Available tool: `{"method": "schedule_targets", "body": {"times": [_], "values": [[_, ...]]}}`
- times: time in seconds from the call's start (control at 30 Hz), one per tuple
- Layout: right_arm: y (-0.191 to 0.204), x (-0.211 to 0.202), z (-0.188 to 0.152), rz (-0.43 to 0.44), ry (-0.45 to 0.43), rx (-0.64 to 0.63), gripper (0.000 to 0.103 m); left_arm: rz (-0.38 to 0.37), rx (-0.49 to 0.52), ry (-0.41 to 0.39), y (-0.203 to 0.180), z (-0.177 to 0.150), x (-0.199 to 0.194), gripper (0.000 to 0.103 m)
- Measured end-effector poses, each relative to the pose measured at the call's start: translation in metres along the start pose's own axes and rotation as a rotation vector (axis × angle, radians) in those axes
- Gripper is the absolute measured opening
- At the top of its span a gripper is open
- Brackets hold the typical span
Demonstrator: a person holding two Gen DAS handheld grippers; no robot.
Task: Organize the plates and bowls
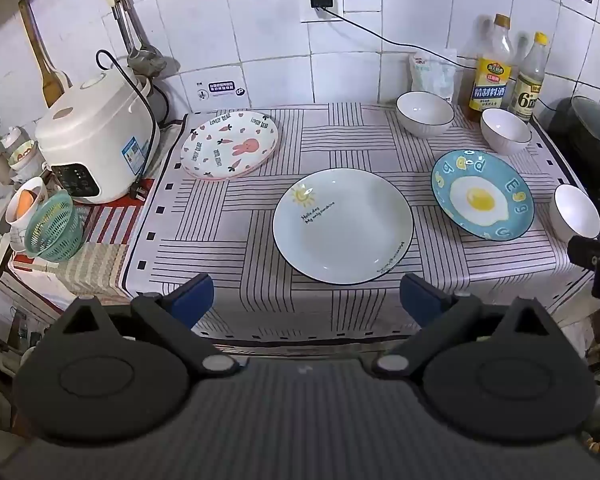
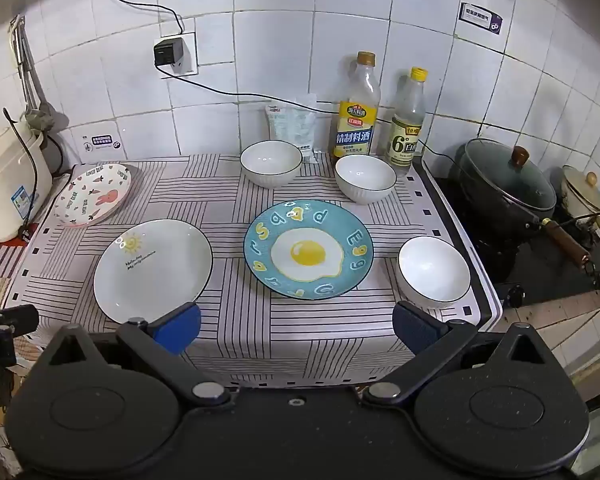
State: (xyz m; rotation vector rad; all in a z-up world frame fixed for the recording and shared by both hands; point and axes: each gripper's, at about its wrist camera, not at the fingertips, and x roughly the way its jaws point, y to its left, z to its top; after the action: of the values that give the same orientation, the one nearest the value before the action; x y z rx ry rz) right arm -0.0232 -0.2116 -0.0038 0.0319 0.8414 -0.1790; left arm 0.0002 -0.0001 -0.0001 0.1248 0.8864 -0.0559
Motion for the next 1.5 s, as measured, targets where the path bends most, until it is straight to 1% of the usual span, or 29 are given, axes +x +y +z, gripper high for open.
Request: {"method": "schedule_targets", "body": {"times": [0.13, 0.2, 0.27, 0.4, 0.53, 0.63, 0.8, 1.0, 1.1, 1.5], "values": [[0.000, 0.001, 0.000, -0.004, -0.001, -0.001, 0.103, 0.002, -0.004, -0.004, 0.000, 0.000, 0.000, 0.101], [-0.001, 0.001, 0.000, -0.005, -0.001, -0.001, 0.103, 0.005, -0.007, -0.008, 0.000, -0.007, 0.002, 0.101], [-0.002, 0.001, 0.000, -0.006, -0.001, 0.000, 0.103, 0.006, -0.012, -0.003, 0.001, -0.007, 0.002, 0.101], [-0.002, 0.002, -0.001, -0.004, 0.000, -0.006, 0.103, 0.004, -0.048, 0.009, 0.005, -0.007, 0.005, 0.100], [-0.006, 0.005, -0.002, -0.003, 0.001, -0.008, 0.103, 0.016, -0.042, 0.001, 0.004, -0.010, 0.004, 0.099], [-0.003, 0.004, -0.002, -0.009, 0.002, -0.010, 0.103, 0.006, -0.049, 0.005, 0.005, -0.009, 0.002, 0.100], [-0.004, 0.003, -0.002, -0.015, 0.003, -0.011, 0.103, 0.023, 0.000, -0.020, 0.001, -0.012, -0.002, 0.100], [-0.004, 0.004, -0.003, -0.022, -0.001, -0.008, 0.103, -0.006, -0.034, -0.029, 0.005, -0.014, -0.003, 0.100], [-0.005, 0.005, -0.004, -0.029, -0.001, -0.006, 0.103, -0.001, -0.022, -0.044, 0.003, -0.014, -0.004, 0.101], [-0.007, 0.006, -0.006, -0.032, 0.003, 0.001, 0.103, -0.022, -0.017, -0.043, 0.000, -0.014, -0.003, 0.101]]}}
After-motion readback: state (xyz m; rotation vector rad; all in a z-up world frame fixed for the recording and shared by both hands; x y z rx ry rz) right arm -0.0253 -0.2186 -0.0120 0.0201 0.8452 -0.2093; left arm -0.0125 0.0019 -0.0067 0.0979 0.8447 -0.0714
